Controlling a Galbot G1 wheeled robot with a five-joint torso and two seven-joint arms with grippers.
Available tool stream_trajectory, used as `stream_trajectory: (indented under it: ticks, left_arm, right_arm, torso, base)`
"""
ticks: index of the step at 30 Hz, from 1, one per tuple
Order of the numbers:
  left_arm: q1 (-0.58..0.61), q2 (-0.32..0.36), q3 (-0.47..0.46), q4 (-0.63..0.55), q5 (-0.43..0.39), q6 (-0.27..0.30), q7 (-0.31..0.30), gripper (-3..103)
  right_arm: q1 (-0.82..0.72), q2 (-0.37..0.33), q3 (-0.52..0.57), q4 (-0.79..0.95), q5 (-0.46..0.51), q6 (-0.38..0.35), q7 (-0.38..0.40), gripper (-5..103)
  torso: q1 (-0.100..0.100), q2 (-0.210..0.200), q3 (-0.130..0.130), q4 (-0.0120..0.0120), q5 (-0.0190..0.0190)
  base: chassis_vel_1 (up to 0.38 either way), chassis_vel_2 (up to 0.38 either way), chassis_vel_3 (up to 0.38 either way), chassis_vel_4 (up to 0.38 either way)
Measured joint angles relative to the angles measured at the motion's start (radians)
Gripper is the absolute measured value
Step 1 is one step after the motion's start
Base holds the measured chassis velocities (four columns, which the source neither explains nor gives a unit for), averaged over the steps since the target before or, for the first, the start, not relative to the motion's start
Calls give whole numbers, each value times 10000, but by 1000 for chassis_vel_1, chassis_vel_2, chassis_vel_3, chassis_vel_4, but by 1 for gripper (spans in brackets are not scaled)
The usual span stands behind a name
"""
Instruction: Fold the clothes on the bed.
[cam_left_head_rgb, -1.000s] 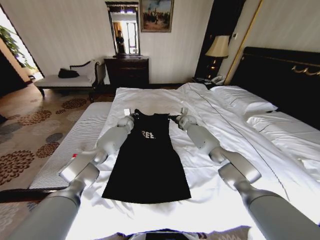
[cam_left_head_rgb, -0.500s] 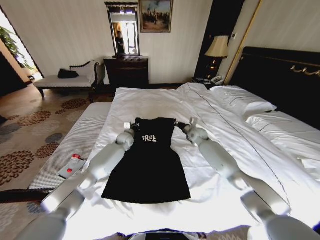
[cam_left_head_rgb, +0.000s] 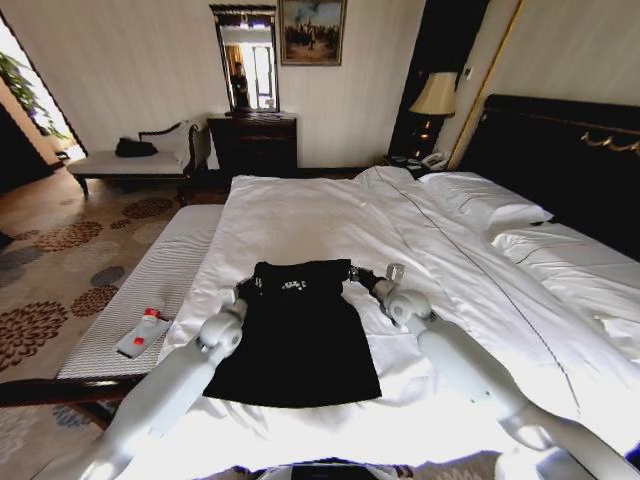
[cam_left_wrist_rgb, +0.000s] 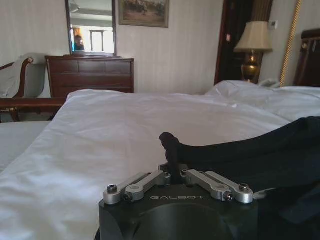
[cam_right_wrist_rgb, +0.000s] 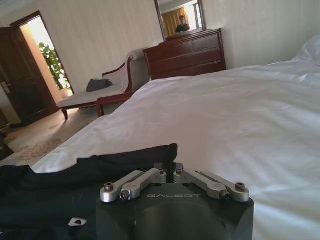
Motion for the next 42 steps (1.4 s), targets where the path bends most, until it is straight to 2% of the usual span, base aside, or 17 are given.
stream_trajectory:
  ticks: [5,10,14,18,21,29,37,42]
  left_arm:
    - [703,443,-86,-841,325,-36,-86,2]
    - [1485,847,-475,-1439,536,-40,-100,2]
    - [2961,1155,-859,-2140,1114,-133,-98,2]
    - [3704,1153,-1026,-2405,1494,-194,-86,2]
    - [5217,1109,-1510,-2886,2158,-329,-24,2]
    - [6239,1097,-1982,-3355,2744,-502,57,2]
    - [8004,625,-2789,-3724,3601,-720,262,2]
    - [8337,447,-2864,-3714,3883,-757,281,2]
  right_arm:
    - [-1473,-384,728,987,-150,20,-21,1]
    - [-2618,-603,1427,1666,-416,73,-135,1]
    - [-4344,-664,2335,2516,-875,214,-344,1]
    - [-4994,-483,2433,2817,-1149,253,-358,1]
    - [-6305,-157,2459,3342,-2077,346,-467,1]
    - [-7363,53,2558,3824,-2968,417,-588,1]
    - [-8374,258,2631,3946,-3728,644,-769,1]
    - [-8626,289,2558,3785,-4139,817,-851,1]
  torso:
    - [0,0,0,-19,1]
    - [4,0,2,-10,6]
    - [3,0,0,-11,0]
    - [1,0,0,-10,5]
    - [3,0,1,-9,2]
    - [2,0,1,-10,1]
    - [3,-1,2,-8,3]
    - [3,-1,2,-8,3]
  base:
    - [0,0,0,0]
    - [0,0,0,0]
    - [0,0,0,0]
    - [0,0,0,0]
    - [0,0,0,0]
    - [0,0,0,0]
    - [0,0,0,0]
    - [0,0,0,0]
